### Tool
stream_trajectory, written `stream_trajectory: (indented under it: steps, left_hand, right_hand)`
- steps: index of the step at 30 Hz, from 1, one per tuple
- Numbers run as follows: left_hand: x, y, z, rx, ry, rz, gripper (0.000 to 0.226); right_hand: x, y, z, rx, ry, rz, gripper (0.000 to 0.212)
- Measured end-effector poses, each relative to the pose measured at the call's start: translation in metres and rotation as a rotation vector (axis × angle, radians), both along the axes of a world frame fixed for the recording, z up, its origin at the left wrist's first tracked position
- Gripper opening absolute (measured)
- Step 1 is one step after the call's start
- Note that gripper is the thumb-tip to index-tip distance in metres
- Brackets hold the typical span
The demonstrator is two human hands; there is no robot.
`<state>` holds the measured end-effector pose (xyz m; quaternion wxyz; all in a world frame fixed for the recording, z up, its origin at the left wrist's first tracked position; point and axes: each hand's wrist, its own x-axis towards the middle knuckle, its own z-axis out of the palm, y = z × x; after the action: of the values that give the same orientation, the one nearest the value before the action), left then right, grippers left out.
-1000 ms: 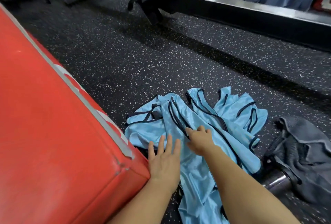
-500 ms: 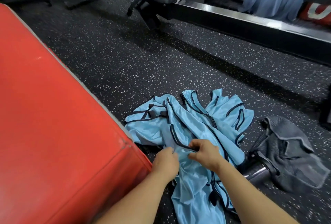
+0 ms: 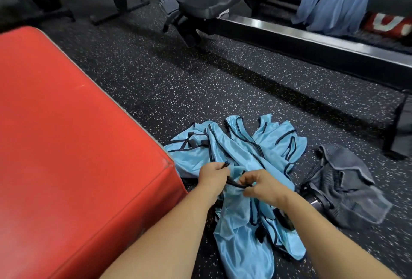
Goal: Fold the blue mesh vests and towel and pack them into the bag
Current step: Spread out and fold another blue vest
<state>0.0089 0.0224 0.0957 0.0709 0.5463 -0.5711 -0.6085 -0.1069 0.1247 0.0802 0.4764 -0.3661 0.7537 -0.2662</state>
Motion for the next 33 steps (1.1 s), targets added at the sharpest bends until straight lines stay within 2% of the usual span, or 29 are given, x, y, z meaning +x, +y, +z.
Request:
stream_trajectory:
  steps: [2, 5, 8, 11, 13, 15, 17, 19, 21, 23, 25, 27, 29, 31, 33]
  left_hand:
    - [0.001, 0.003, 0.027, -0.067, 0.056, -0.048, 0.015]
    - [0.004, 0.006, 0.067, -0.168, 0.096, -0.115, 0.011]
    - [0.012, 0.009, 0.109, -0.254, 0.136, -0.157, 0.021]
    - [0.022, 0.015, 0.149, -0.37, 0.147, -0.239, 0.02]
    - [0.029, 0.022, 0.173, -0.45, 0.154, -0.289, 0.022]
    - [0.038, 0.03, 0.193, -0.524, 0.165, -0.333, 0.029]
    - [0.047, 0.038, 0.211, -0.628, 0.172, -0.385, 0.036]
    - [0.054, 0.045, 0.226, -0.704, 0.181, -0.437, 0.038]
    - [0.062, 0.051, 0.241, -0.745, 0.199, -0.449, 0.038]
    - [0.071, 0.055, 0.253, -0.73, 0.215, -0.425, 0.032]
    - [0.081, 0.057, 0.265, -0.584, 0.275, -0.344, 0.027]
    - [0.09, 0.059, 0.279, -0.316, 0.381, -0.225, 0.023]
    - [0.096, 0.058, 0.295, -0.09, 0.458, -0.122, 0.008]
    - [0.102, 0.054, 0.311, -0.077, 0.443, -0.09, 0.015]
    - [0.105, 0.048, 0.321, -0.24, 0.344, -0.156, 0.022]
  right_hand:
    - [0.002, 0.001, 0.028, -0.024, -0.045, -0.055, 0.018]
    - [-0.002, 0.005, 0.07, -0.096, -0.009, -0.186, 0.017]
    - [-0.001, 0.003, 0.123, -0.107, -0.08, -0.281, 0.014]
    - [0.004, 0.008, 0.181, -0.124, -0.2, -0.456, 0.036]
    - [0.009, 0.009, 0.216, -0.198, -0.236, -0.391, 0.038]
    - [0.011, 0.013, 0.235, -0.211, -0.263, -0.396, 0.051]
    - [0.017, 0.013, 0.249, -0.22, -0.18, -0.371, 0.057]
    - [0.03, 0.015, 0.268, -0.185, -0.155, -0.365, 0.051]
    - [0.04, 0.014, 0.28, -0.178, -0.141, -0.357, 0.03]
    - [0.05, 0.014, 0.292, -0.2, -0.08, -0.34, 0.004]
    - [0.056, 0.013, 0.304, -0.276, -0.039, -0.341, 0.018]
    - [0.06, 0.012, 0.318, -0.42, -0.059, -0.356, 0.025]
    - [0.066, 0.013, 0.33, -0.51, -0.084, -0.325, 0.028]
    - [0.075, 0.016, 0.34, -0.527, -0.017, -0.238, 0.029]
    - [0.083, 0.018, 0.345, -0.532, 0.058, -0.189, 0.028]
